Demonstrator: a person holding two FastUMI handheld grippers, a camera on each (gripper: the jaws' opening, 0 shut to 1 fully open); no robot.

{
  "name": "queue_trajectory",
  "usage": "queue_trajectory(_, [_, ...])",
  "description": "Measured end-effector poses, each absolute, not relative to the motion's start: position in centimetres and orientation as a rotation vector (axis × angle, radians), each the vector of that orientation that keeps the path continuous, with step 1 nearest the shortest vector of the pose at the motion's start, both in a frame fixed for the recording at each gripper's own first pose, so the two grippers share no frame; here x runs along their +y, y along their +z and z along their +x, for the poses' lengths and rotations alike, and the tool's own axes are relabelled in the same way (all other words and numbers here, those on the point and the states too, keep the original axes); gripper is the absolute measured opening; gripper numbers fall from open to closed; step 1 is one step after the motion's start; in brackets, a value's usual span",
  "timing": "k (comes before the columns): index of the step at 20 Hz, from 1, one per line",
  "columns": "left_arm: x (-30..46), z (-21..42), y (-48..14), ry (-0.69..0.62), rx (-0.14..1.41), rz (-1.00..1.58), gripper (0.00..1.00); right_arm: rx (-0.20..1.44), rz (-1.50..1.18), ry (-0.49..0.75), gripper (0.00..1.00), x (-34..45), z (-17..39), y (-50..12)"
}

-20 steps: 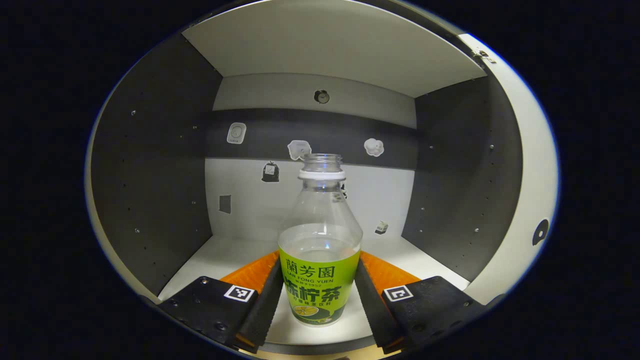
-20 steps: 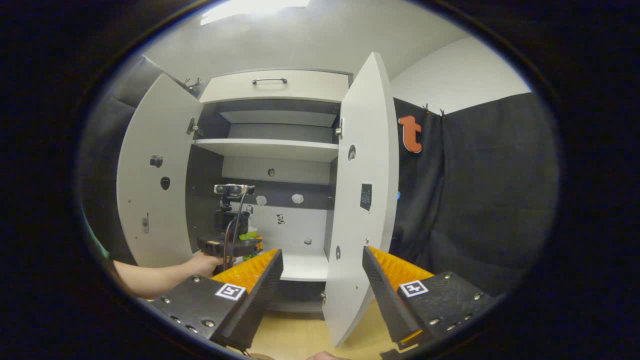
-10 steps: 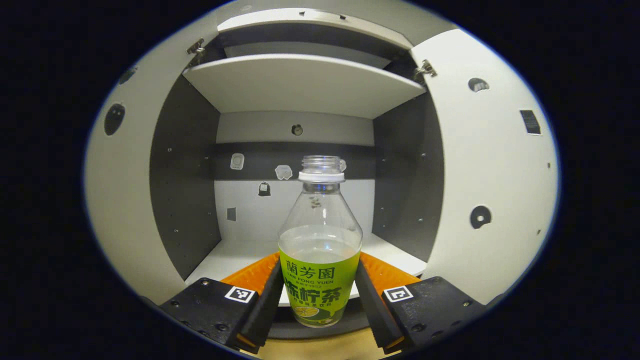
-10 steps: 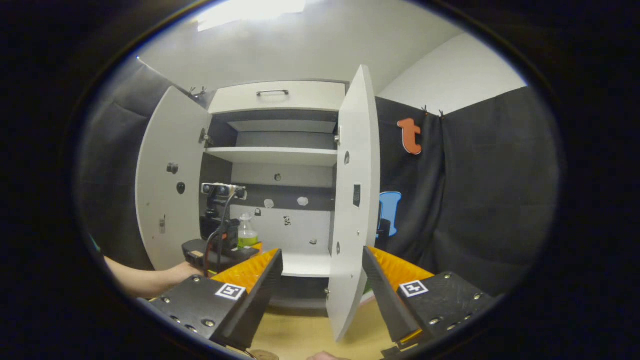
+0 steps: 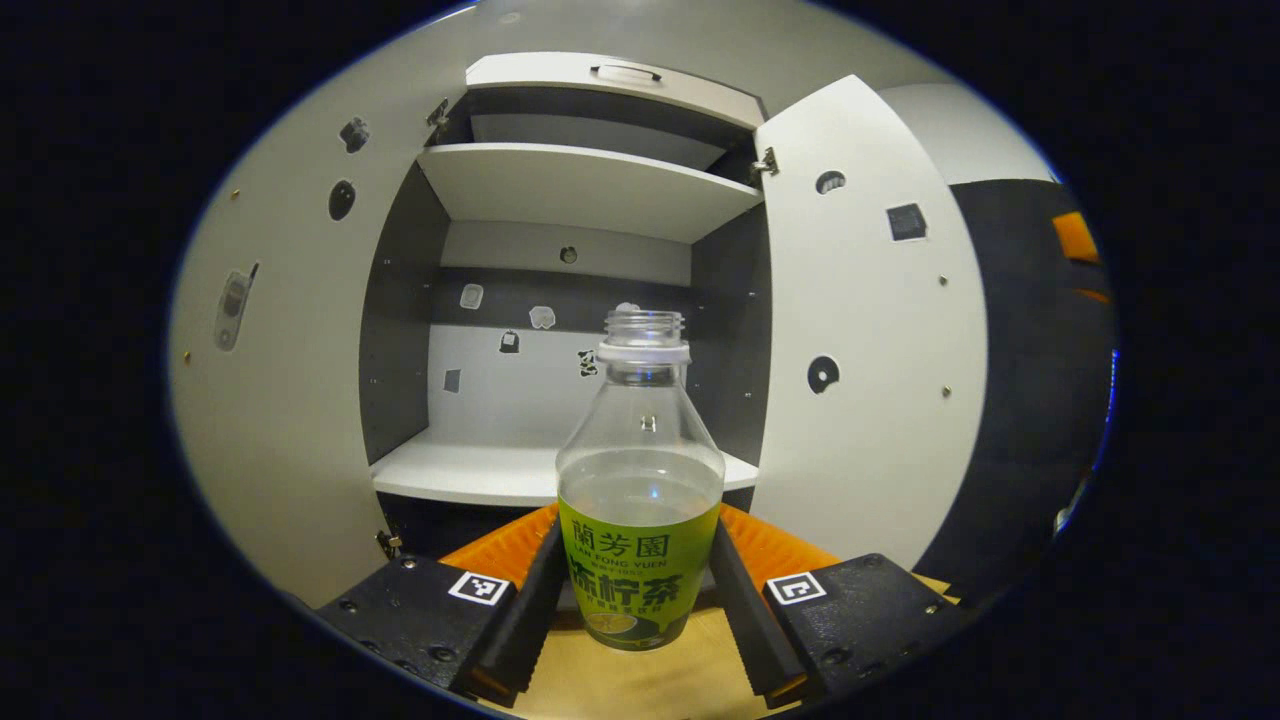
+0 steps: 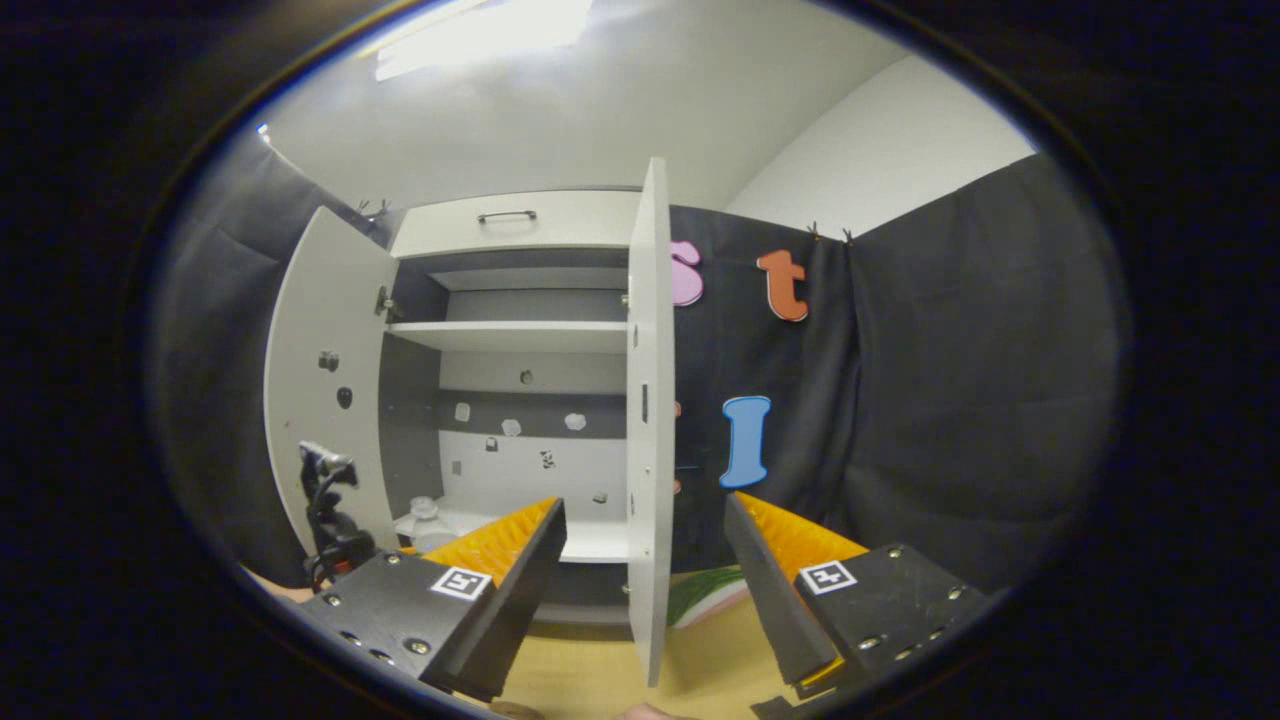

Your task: Grasp the bottle in the cabinet with the left hand and place it on the coaster, then close the right door with the right hand and the left door with the left hand.

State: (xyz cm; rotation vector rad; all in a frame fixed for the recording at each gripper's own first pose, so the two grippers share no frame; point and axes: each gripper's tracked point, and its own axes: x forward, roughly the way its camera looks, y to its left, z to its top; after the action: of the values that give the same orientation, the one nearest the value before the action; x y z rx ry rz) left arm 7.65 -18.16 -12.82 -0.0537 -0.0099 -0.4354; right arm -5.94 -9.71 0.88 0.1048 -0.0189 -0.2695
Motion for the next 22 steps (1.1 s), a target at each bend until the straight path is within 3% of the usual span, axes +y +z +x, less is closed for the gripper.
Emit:
queue_trajectory(9, [-19.0,-2.1,-21.1,-0.563,0.038,-0.023,0.78,0.025,0.098,-0.299,0.99,-12.6,-6.8,0.9])
queue_trajectory(11, [-19.6,-3.5,-23.0,-0.586,0.063,-0.049,0.78,0.033,0.107,-0.325,0.96,-13.4,-6.5,1.0])
queue_trajectory(22, [-18.9,-5.5,-34.0,-0.585,0.18,-0.056,0.79,0.07,0.153,-0.408,0.99,-14.5,-4.8,1.4])
